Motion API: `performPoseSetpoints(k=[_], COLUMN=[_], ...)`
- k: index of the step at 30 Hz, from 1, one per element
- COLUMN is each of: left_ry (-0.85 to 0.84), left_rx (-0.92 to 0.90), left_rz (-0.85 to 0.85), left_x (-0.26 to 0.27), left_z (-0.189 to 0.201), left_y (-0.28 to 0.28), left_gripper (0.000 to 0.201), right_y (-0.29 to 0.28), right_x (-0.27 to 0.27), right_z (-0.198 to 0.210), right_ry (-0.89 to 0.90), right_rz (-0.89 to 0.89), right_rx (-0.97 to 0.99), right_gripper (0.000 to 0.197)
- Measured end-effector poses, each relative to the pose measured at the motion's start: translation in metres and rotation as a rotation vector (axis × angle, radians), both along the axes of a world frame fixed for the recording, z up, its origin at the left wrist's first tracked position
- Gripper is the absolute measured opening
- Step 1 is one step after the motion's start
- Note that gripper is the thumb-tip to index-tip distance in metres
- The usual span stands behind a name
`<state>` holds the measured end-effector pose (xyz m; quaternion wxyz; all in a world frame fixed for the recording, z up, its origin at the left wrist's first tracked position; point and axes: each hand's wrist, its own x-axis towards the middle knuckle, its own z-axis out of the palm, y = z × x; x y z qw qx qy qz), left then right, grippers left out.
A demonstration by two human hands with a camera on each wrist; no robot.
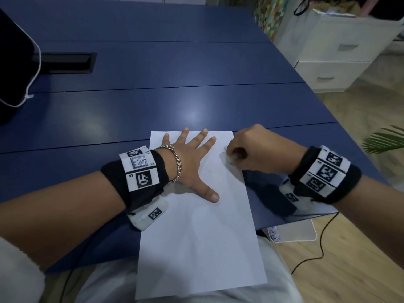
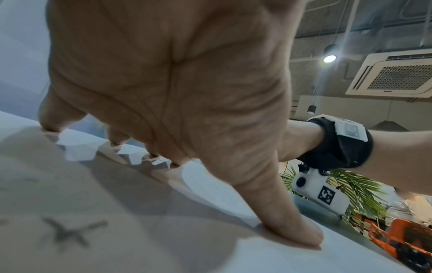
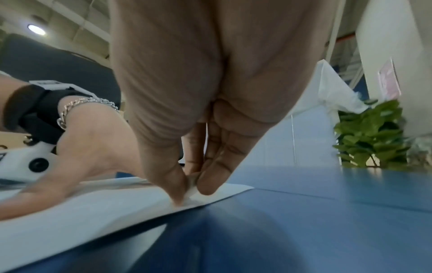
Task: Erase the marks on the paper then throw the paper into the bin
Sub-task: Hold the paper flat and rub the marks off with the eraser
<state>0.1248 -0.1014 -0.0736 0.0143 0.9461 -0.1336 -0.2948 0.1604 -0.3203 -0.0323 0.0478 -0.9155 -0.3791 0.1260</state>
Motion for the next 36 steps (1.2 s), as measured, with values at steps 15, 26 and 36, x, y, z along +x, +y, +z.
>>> performPoseSetpoints(k=[15,26,36], left_ry=[0.014,0.01,0.019], left_rx=[0.031,0.025,0.029], left_rz=[0.012,0.015,0.017], left_x=[0.0,-0.001,-0.001], left_z=[0.003,0.003,0.003], left_y=[-0.002,-0.002,-0.002], left_gripper=[0.162,0.163,0.164], right_y=[0.017,0.032,0.025], right_x=[-0.018,-0.003,-0.004], right_z=[0.0,-0.001,0.004], right_ry=[0.119,0.099,0.116], right_rz=[0.13,0.135,0.14], right_rx=[-0.097,-0.054,-0.083], right_gripper=[0.007,0.012,0.002])
